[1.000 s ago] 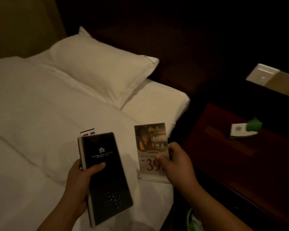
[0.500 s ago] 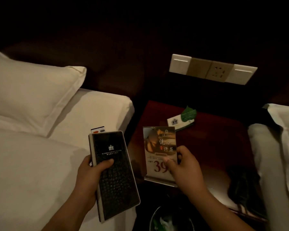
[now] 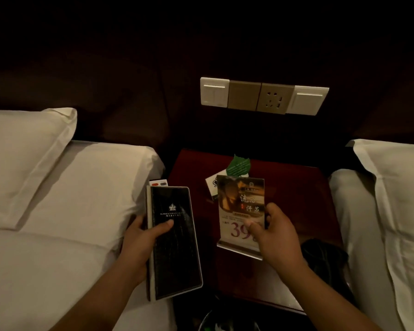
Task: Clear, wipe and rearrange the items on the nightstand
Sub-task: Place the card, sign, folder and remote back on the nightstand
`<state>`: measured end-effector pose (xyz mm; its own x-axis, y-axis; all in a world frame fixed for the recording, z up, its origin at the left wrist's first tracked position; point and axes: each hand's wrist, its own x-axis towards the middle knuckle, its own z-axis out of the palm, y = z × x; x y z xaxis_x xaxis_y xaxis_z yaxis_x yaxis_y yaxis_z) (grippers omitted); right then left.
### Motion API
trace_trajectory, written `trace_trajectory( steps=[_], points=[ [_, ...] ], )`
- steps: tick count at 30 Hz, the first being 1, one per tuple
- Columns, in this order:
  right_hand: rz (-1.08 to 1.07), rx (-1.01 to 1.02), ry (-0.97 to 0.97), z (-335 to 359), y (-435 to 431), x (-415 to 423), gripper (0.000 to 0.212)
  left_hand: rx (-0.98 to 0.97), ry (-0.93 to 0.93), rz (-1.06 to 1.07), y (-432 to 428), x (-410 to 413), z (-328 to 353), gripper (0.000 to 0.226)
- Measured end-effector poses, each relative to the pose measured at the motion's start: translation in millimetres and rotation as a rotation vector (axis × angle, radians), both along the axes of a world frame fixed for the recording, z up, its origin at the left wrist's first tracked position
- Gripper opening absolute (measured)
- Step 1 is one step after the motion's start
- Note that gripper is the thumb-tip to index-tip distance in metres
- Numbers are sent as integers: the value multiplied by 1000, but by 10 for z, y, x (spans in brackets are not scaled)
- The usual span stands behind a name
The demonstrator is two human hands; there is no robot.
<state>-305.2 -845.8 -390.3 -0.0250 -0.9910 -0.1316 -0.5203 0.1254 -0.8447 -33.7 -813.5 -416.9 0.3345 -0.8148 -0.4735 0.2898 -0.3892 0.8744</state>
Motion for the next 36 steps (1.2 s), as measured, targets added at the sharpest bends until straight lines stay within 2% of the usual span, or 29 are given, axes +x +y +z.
trace_trajectory(
  steps=[4, 12, 18, 23, 24, 27, 31, 33, 36],
  points=[
    [-77, 21, -20, -113, -112, -30, 19, 53, -10, -20, -263, 100, -142, 39],
    [-264, 54, -110, -389, -362, 118, 41, 139, 9, -109, -923, 386, -427, 34],
    [-404, 47, -156, -524, -431, 192, 43, 193, -46, -242, -1240, 465, -593, 45],
    [-498, 69, -236, -683, -412, 231, 35, 243, 7, -268, -1155, 425, -795, 38],
    [-510, 76, -257, -702, -407, 235, 34, 230, -44, -266, -1148, 417, -811, 35],
    [-522, 79, -268, -741, -398, 241, 32, 130, -433, -333, -1163, 402, -816, 37],
    [-522, 91, -280, -784, -394, 230, 31, 95, -917, -464, -1078, 356, -774, 64],
    [-536, 90, -297, -799, -388, 214, 29, 72, -996, -520, -1037, 337, -766, 76],
    [-532, 74, -322, -798, -384, 177, 27, 78, -955, -520, -1011, 295, -771, 81]
  ],
)
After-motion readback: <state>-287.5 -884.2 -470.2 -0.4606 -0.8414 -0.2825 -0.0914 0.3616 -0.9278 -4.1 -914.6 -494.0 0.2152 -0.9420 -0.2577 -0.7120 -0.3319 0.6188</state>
